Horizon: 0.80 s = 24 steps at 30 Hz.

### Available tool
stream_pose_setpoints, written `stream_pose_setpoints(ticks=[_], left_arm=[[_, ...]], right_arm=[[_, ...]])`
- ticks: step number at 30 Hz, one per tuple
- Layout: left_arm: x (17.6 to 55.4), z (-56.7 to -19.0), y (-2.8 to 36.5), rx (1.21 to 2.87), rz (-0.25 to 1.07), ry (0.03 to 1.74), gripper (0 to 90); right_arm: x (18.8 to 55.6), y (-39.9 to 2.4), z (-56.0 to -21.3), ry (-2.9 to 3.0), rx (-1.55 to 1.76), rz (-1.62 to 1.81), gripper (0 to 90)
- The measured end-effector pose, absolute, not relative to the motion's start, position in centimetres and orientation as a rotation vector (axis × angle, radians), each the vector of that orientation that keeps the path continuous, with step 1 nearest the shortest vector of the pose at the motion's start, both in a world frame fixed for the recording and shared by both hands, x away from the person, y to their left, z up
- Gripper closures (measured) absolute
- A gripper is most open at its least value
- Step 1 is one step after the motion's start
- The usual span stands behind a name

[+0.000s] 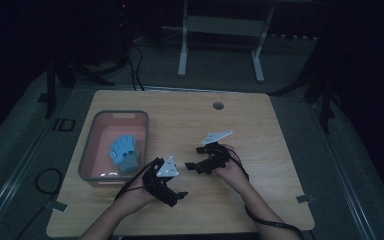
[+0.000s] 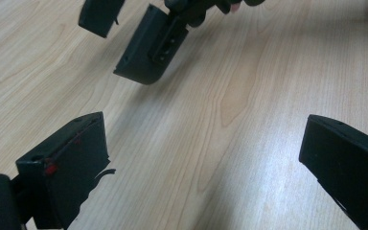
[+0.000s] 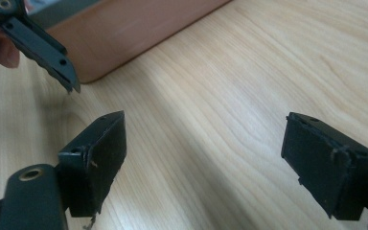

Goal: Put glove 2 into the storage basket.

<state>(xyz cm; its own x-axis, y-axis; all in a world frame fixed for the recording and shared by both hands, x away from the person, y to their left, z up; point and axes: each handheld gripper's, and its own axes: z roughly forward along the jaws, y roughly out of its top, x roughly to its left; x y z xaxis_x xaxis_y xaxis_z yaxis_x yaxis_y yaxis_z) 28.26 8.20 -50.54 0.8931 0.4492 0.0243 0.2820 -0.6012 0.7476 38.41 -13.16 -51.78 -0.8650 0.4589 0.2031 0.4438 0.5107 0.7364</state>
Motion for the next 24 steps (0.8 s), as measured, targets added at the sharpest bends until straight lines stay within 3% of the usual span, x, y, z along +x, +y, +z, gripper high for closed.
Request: stream_pose_setpoints(ticks=[24], left_arm=[[27.3, -54.7, 6.2, 2.283, 0.220, 0.444, 3.3]], right_arm=[[36.4, -17.6, -54.5, 2.687, 0.838, 1.309, 15.0]])
